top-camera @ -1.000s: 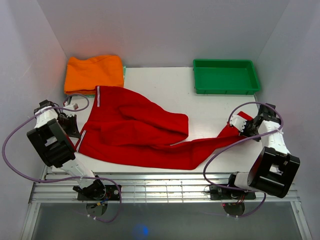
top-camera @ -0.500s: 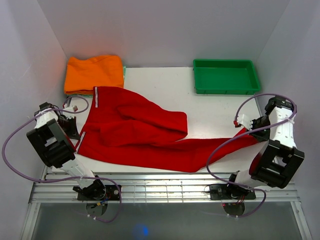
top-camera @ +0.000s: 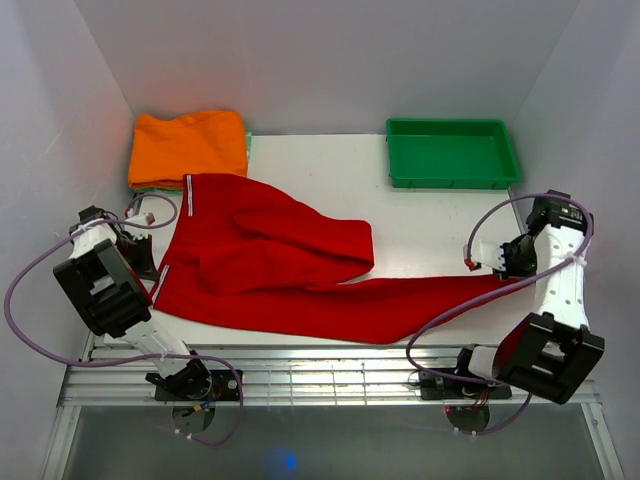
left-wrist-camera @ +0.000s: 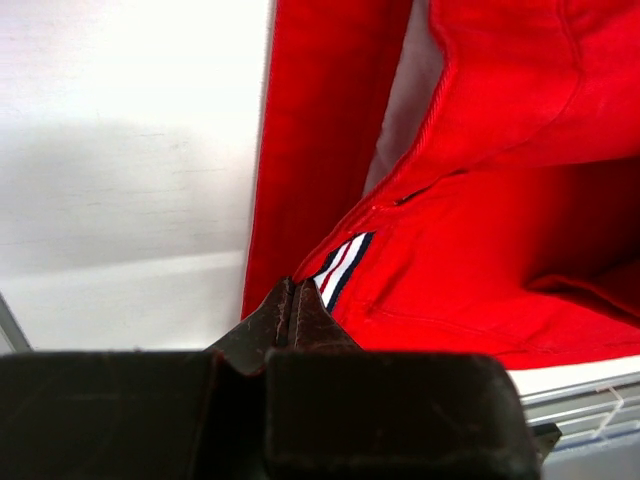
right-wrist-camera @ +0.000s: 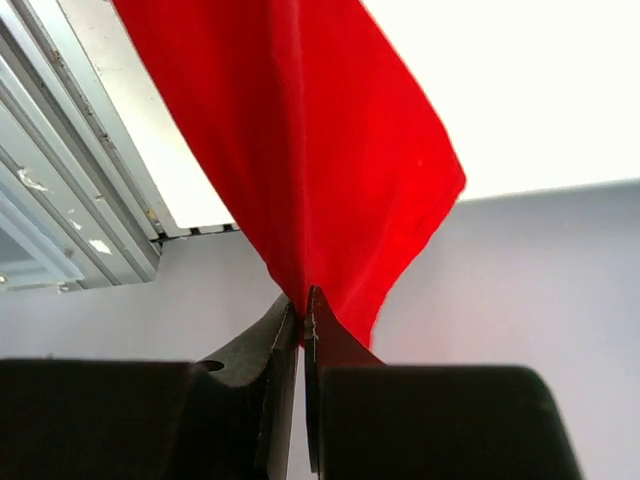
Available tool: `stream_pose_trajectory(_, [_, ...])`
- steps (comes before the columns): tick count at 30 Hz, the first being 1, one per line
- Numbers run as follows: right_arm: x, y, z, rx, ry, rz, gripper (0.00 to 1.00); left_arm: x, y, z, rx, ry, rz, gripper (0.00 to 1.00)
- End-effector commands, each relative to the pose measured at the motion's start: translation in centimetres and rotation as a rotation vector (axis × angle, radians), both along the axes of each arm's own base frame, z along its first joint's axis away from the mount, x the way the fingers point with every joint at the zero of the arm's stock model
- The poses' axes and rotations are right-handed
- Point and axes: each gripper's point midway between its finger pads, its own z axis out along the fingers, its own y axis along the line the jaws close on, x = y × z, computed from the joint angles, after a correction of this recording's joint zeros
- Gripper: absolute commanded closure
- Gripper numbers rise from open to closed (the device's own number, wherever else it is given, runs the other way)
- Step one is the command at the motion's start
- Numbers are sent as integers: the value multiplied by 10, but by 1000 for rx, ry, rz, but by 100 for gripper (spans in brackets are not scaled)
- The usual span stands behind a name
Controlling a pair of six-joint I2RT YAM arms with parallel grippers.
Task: Fold and stack the trousers
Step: Flatten the trousers out
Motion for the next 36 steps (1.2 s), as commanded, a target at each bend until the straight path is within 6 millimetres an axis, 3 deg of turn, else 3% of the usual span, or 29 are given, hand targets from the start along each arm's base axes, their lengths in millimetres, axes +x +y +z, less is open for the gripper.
stream_pose_trajectory(1, [22, 11, -16, -29, 73, 43, 92, 8, 21, 10, 95, -63, 32, 100])
stream_pose_trajectory(2, [35, 19, -22, -2, 81, 23, 92, 6, 20, 8, 91, -57, 35, 100])
stream_pose_trajectory(3, [48, 24, -47, 39, 171, -62, 92, 5, 20, 6, 96, -50, 39, 100])
stream_pose_trajectory(4, [79, 30, -36, 49, 140, -79, 92, 2, 19, 4, 94, -39, 41, 100])
stream_pose_trajectory(5, [98, 35, -64, 93, 235, -120, 92, 0, 19, 4, 98, -38, 42, 100])
stream_pose_trajectory(7, [138, 42, -67, 135, 215, -212, 92, -1, 21, 5, 115, -43, 40, 100])
stream_pose_trajectory(8, [168, 39, -71, 126, 189, -205, 92, -1, 21, 7, 117, -47, 40, 100])
stream_pose_trajectory(12, [208, 59, -85, 99, 158, -148, 92, 0, 20, 10, 112, -52, 45, 100])
stream_pose_trajectory(13, [221, 72, -89, 98, 125, -126, 92, -1, 20, 9, 112, -52, 45, 100])
stream_pose_trajectory(14, [230, 80, -93, 99, 93, -120, 86, -1, 18, 8, 107, -50, 44, 100])
stream_pose_trajectory(15, [232, 86, -100, 101, 79, -124, 74, -2, 18, 6, 102, -45, 45, 100])
stream_pose_trajectory(17, [254, 110, -90, 130, -37, -142, 63, -1, 18, 6, 97, -43, 51, 100])
stream_pose_trajectory(18, [260, 115, -78, 162, -73, -150, 31, -2, 18, 5, 97, -41, 51, 100])
stream_pose_trajectory(19, [264, 113, -63, 201, -112, -183, 11, -2, 17, 4, 96, -42, 51, 100])
stream_pose_trajectory(20, [264, 122, -32, 305, -169, -213, 2, -2, 16, 4, 93, -45, 48, 100])
stream_pose_trajectory(21, [262, 96, -14, 359, -211, -275, 10, -3, 15, 1, 87, -39, 48, 100])
stream_pose_trajectory(22, [257, 99, 5, 469, -241, -266, 10, -3, 15, 0, 85, -36, 51, 100])
stream_pose_trajectory(23, [249, 86, 41, 501, -332, -223, 10, -3, 14, -1, 78, -37, 49, 100])
stream_pose_trajectory(24, [240, 49, 54, 525, -391, -263, 10, -3, 13, -3, 72, -34, 50, 100])
stream_pose_trajectory(25, [225, 42, 50, 560, -391, -244, 10, -3, 12, -6, 64, -26, 51, 100])
stream_pose_trajectory(26, [212, 25, 62, 525, -442, -214, 10, -3, 12, -8, 58, -20, 51, 100])
stream_pose_trajectory(27, [198, -8, 58, 457, -472, -165, 10, -1, 12, -8, 53, -22, 54, 100])
stream_pose_trajectory(28, [183, -18, 40, 445, -441, -153, 10, -1, 11, -11, 44, -15, 55, 100])
stream_pose_trajectory(30, [165, -53, 30, 392, -459, -94, 10, -1, 10, -12, 35, -13, 55, 100])
stream_pose_trajectory(33, [161, -73, 14, 455, -457, -92, 10, 0, 12, -15, 35, -1, 59, 100])
stream_pose_trajectory(36, [168, -71, 7, 537, -433, -34, 10, -1, 15, -18, 43, 15, 63, 100])
